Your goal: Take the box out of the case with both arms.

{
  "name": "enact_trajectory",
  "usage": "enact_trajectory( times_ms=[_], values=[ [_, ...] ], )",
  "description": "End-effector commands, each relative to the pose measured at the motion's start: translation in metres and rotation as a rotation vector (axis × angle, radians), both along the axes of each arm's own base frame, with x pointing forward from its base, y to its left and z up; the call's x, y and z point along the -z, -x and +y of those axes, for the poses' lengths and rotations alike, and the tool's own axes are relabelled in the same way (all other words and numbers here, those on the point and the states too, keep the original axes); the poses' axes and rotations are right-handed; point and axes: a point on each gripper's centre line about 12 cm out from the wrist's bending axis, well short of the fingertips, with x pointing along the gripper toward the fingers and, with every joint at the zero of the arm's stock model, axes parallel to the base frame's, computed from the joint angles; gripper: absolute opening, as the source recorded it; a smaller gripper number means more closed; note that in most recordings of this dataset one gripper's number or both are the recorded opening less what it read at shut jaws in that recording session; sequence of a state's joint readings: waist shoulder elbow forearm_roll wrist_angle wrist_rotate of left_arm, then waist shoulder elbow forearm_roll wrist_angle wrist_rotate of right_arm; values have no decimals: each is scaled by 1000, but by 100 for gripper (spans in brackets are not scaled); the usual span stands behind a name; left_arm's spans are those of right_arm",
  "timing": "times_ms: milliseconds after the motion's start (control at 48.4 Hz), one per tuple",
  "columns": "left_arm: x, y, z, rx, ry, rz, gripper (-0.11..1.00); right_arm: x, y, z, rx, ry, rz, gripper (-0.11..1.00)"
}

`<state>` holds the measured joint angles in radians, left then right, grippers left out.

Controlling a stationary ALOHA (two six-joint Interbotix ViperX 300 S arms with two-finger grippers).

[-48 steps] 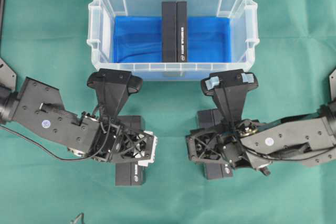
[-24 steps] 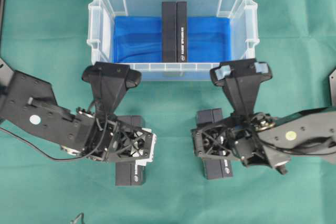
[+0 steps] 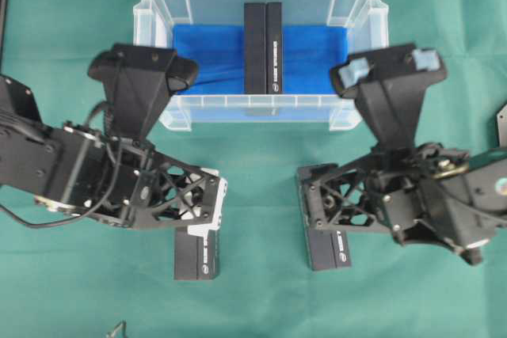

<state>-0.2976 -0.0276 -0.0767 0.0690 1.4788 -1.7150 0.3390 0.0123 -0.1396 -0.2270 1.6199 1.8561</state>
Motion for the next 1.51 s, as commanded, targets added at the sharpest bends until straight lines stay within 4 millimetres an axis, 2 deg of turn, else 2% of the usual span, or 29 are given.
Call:
enact_trajectory(
  times_ms=[0, 413, 640, 909, 1363, 1487],
  values=[
    [-23, 5, 3, 0, 6, -32, 88, -28, 7, -5, 2, -3, -49, 92],
    [-24, 6, 5, -3, 0, -20, 88, -29, 8, -5, -2, -1, -42, 92],
    [-25, 17, 6, 1, 1, -15, 88, -28, 11, -4, -6, -8, -23, 92],
    [-23, 50, 4, -24, 7, 5, 88, -26, 31, -4, -21, -35, 8, 92],
    [-10, 132, 10, -85, 37, 22, 88, -21, 103, -21, 21, -53, 13, 92],
    [-9, 147, 13, -102, 48, 13, 88, -23, 120, -25, 42, -62, -3, 92]
  ],
)
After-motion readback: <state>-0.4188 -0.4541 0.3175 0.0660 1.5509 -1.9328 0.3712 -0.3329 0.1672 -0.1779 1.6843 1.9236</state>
